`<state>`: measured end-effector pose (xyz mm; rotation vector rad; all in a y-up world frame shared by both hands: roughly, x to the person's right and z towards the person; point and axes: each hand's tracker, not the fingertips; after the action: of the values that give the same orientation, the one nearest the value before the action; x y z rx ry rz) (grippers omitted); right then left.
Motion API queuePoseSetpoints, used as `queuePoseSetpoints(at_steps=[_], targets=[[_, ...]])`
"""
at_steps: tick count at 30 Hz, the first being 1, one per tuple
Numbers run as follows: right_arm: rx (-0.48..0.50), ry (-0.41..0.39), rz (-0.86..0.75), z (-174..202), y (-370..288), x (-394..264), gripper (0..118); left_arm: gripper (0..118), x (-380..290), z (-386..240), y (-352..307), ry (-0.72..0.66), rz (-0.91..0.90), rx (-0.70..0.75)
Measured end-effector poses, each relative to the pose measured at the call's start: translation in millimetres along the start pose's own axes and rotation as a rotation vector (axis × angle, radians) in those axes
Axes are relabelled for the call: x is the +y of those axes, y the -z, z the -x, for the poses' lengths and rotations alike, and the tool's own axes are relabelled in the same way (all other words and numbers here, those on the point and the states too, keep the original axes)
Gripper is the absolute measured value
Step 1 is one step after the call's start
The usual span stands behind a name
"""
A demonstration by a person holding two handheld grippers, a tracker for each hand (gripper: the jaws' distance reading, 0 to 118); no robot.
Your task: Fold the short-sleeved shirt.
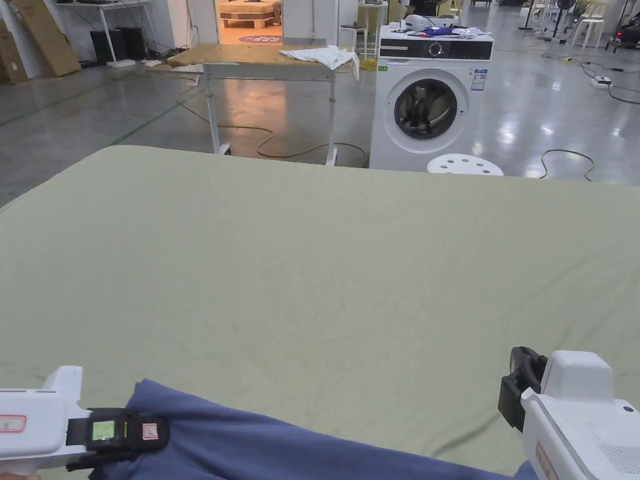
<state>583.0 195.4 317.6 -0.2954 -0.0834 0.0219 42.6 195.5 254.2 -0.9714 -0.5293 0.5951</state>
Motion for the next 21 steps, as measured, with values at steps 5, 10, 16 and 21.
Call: queuePoseSetpoints(at_steps=[5, 10, 16, 21], targets=[[0.014, -0.006, -0.007, 0, 4, 1, 2, 2, 11, -13, -33, 0.094, -0.022, 0.214], [0.034, -0.003, -0.037, 0, 4, 1, 2, 2, 4, -37, -32, 0.107, -0.037, 0.279], [0.035, -0.005, -0.047, -4, -1, 4, 2, 2, -11, -86, -4, 0.136, 0.042, 0.212], [0.047, 0.0, -0.045, -9, -5, 2, 2, 2, -25, -123, 39, 0.111, 0.123, 0.051]])
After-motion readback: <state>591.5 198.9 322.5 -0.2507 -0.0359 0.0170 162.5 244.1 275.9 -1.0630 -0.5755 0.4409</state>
